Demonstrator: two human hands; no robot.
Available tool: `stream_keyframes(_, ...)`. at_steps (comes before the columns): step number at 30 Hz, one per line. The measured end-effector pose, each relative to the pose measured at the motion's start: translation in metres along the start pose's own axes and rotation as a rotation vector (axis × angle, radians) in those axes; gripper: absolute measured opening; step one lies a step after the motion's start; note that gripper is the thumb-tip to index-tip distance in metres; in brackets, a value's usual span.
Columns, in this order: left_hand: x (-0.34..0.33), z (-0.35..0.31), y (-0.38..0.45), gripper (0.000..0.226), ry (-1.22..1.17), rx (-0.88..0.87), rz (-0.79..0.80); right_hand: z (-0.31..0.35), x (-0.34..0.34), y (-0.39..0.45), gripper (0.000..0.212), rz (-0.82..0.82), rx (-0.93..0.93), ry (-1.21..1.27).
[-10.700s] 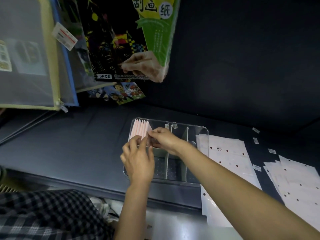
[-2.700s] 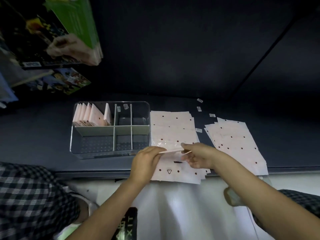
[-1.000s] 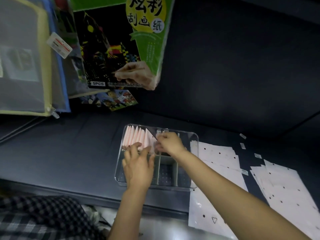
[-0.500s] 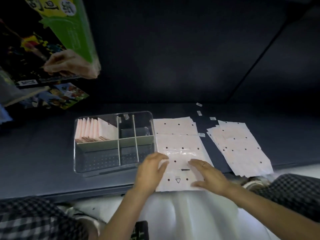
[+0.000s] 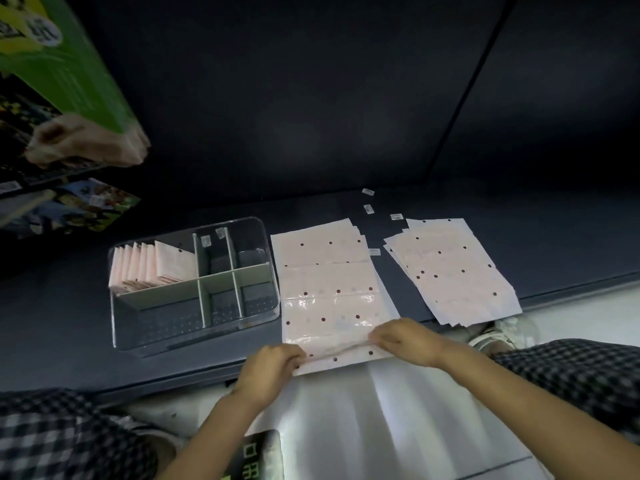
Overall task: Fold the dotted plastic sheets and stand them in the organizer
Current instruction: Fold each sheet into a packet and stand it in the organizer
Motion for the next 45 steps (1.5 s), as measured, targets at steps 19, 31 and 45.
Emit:
stream_keyframes(19,0.049,-0.026,0.034,0.01,-0.575,0.096,0.22,-0.011,0.067,0.017,0.017,0.356,-0.102,0.521)
stream_keyframes(31,0.027,-0.017,0.022,0.014,-0.561,0.164,0.471,-0.016,0.046,0.013,0.032,0.325,-0.187,0.617)
stream_keyframes(45,0.017,-0.018,0.016,0.011,-0.695,0.258,0.176,-0.018,0.048,0.005,0.013,0.253,-0.229,0.746)
Point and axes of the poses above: each hand's wrist, its own y-axis towards the middle knuckle, its own x-axis out of the back of the hand, z = x × y, the point moved 1 cm from there along y, towards the middle knuckle, and after that the axes turned 10 degrees about -y, right-handed, at the moved point
